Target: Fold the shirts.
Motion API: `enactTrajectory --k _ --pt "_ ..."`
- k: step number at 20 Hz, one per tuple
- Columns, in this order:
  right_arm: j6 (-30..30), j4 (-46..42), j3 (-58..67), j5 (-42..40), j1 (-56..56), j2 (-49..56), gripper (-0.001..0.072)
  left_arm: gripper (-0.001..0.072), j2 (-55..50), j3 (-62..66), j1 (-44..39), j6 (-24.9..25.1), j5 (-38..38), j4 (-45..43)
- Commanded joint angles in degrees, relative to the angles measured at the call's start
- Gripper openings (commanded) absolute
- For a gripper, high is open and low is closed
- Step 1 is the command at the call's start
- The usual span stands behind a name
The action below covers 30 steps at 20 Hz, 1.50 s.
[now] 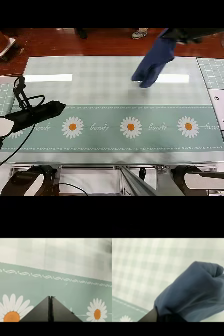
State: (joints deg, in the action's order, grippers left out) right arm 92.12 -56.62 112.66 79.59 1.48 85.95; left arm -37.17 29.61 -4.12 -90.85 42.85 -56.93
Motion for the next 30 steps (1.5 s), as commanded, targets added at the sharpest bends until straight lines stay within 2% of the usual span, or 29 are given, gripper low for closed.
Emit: enactTrajectory --k 1,6,10,14,18,21,24,25,26,27,30 --pt "3.96 -3.45 4.46 7.37 7.34 -0.79 0.0023 0.0016 -0.02 -0.07 0.04 0.11 0.70 0.00" --pt "7.10 -3.32 4.26 17.16 20.46 -3.67 0.0023 0.0016 -0.02 -0.55 0.04 0.11 1.31 -0.02" --pt "7.67 -3.85 -1.73 20.74 27.87 -10.51 0.0022 0.0016 -0.02 -0.55 0.04 0.11 1.22 -0.02" --pt "6.58 -7.26 -14.73 21.07 37.57 -20.87 0.0022 0.0016 -0.02 -0.55 0.04 0.11 1.05 -0.02" --pt "5.31 -11.61 -29.55 22.38 53.68 -31.04 0.0022 0.0016 -0.02 -0.55 0.04 0.11 0.00 -0.02" --pt "5.77 -23.76 -38.36 25.09 63.87 -37.13 0.0023 0.0017 -0.02 -0.55 0.04 0.11 -0.76 -0.02" --pt "7.82 -34.18 -45.51 24.72 65.83 -42.07 0.0027 0.0016 -0.02 -0.55 0.04 0.11 -0.87 -0.02" --pt "8.76 -35.39 -47.47 24.17 65.83 -42.73 0.0105 0.0016 -0.02 -0.55 0.04 0.11 -0.90 -0.02" --pt "8.81 -36.13 -48.70 24.44 65.79 -42.71 0.0303 0.0016 -0.02 -0.55 0.04 0.11 -1.20 -0.02" --pt "8.68 -36.41 -49.05 24.33 65.79 -42.62 0.0415 0.0016 -0.02 -0.55 0.04 0.11 -1.68 0.00" --pt "8.76 -35.36 -48.63 20.48 65.79 -42.53 0.0409 0.0016 -0.02 -0.52 0.04 0.11 -3.50 0.00"
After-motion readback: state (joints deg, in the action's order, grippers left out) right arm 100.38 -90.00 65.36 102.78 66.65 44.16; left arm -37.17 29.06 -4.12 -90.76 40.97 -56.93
